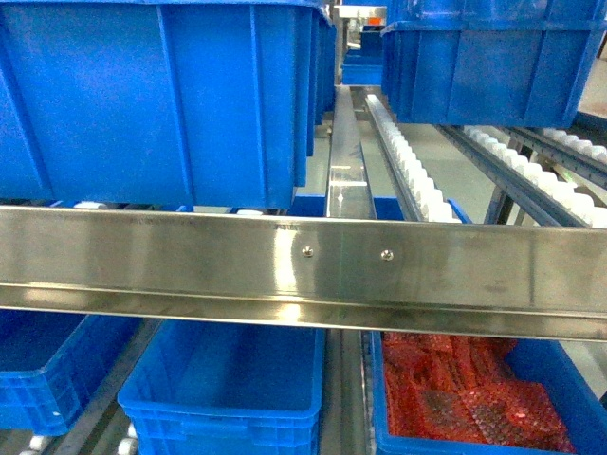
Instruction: Pick blue part to blue bin on bottom shelf
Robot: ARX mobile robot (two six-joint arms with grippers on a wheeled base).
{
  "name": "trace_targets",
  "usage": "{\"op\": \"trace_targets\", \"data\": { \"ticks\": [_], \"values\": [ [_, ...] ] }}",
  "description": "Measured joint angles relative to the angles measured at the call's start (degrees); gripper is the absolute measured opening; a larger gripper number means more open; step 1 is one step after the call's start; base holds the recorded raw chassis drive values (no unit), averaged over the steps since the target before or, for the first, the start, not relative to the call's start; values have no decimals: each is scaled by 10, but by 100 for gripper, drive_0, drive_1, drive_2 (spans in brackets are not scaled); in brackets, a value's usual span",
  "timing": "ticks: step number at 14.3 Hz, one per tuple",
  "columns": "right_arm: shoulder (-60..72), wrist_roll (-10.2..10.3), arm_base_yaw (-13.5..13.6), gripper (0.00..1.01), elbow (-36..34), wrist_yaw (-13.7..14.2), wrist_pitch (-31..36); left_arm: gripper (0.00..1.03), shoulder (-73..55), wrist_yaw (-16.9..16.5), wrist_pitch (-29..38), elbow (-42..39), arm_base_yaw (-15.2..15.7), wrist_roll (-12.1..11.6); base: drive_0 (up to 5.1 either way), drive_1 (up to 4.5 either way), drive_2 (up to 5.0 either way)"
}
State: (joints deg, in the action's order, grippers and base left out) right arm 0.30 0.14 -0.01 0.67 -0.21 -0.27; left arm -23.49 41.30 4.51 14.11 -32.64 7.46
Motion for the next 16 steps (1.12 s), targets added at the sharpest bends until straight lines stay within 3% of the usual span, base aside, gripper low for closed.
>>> {"op": "trace_targets", "data": {
  "ticks": [16],
  "values": [
    [0,0,0,98,0,2,1,43,0,0,1,0,0,0,0,0,0]
  ]
}}
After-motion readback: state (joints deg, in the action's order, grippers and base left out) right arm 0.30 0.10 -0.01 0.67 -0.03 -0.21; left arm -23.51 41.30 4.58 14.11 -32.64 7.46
